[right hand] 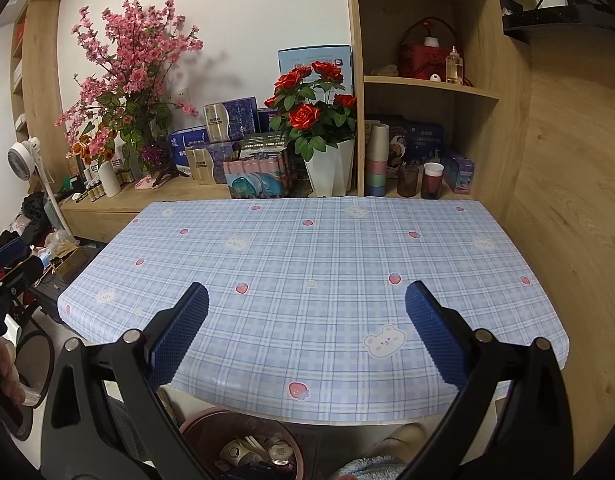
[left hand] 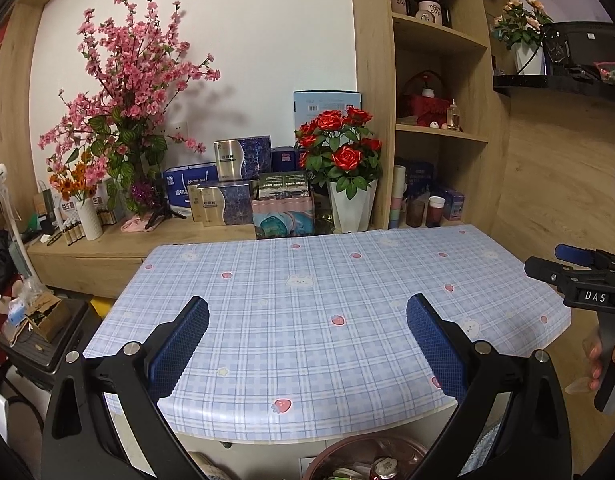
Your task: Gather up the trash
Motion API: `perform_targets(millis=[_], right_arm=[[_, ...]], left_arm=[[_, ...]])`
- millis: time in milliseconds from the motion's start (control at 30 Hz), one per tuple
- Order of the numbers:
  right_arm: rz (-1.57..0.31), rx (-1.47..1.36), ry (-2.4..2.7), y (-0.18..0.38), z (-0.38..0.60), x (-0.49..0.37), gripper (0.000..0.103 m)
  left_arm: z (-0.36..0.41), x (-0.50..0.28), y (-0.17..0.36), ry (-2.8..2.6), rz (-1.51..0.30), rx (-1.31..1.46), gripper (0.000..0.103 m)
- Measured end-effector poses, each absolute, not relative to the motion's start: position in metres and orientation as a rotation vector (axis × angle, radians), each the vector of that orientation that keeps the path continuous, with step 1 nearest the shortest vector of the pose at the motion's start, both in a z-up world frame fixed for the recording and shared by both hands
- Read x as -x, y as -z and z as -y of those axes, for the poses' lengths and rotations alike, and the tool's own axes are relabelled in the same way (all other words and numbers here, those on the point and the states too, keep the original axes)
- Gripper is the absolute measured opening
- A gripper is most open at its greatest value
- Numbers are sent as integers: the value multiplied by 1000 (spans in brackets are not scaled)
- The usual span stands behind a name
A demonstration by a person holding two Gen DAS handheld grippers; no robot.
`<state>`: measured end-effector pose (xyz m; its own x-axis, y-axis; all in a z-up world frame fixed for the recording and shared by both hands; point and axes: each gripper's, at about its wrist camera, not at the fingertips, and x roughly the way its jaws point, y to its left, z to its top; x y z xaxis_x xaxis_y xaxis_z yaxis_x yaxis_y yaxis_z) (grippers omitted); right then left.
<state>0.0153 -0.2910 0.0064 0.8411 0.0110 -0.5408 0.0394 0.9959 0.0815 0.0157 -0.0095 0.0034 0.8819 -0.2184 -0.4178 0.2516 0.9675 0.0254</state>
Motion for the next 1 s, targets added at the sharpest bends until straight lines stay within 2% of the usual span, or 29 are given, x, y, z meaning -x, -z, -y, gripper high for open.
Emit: perform_targets(millis=[1000], right_arm=[[-555,-80,9,-17,293,-9,97]], left_arm=[[5,-10,-9,221,-405,-68,97]])
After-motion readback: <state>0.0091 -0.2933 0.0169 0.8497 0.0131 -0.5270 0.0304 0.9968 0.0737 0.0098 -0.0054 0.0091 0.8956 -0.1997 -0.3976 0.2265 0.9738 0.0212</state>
